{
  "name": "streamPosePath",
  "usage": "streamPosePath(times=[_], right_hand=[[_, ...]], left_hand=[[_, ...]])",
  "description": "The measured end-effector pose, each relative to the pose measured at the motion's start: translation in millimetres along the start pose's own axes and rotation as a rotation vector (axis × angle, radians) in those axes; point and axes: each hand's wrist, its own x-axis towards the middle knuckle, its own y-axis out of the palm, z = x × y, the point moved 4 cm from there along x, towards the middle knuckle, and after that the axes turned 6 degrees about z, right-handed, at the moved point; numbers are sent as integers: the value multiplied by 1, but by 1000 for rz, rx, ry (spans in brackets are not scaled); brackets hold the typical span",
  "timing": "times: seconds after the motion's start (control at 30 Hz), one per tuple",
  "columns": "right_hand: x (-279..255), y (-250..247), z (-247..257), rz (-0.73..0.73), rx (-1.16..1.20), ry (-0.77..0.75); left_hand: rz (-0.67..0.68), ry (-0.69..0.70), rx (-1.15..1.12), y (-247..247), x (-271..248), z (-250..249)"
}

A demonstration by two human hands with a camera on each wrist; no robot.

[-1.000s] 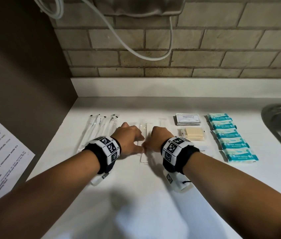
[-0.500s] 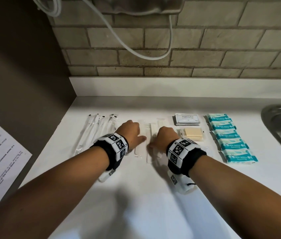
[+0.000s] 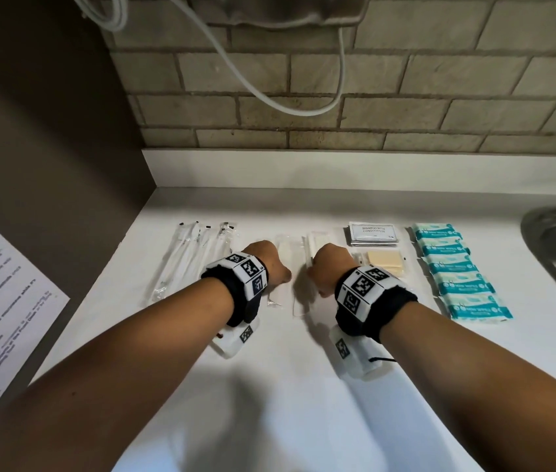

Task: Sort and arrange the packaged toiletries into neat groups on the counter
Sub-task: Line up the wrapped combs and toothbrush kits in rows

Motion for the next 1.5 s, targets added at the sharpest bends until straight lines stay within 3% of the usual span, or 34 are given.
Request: streamPosePath(times=[0.13, 0.37, 0.73, 0.87, 1.0, 1.13, 1.3, 1.5], right_hand=[[0, 0, 1, 5, -18, -10], [-3, 0, -2, -19, -16, 16], [-14, -4, 6, -51, -136, -13], [-23, -2, 8, -104, -160, -93], [-34, 18, 3, -66, -247, -155], [-51, 33, -4, -11, -311, -182], [-63, 40, -18, -33, -190, -169], [-70, 52, -33, -70, -234, -212]], left_hand=[[-39, -3, -45, -2, -2, 2], [-198, 119, -139, -12, -6, 6], [-66, 158, 21, 7, -11, -3], [-44, 203, 62, 1, -20, -7], [-56, 339, 150, 7, -39, -15], [25, 463, 428, 30, -65, -29], [56, 463, 545, 51, -78, -27], [16, 451, 522, 60, -89, -25]])
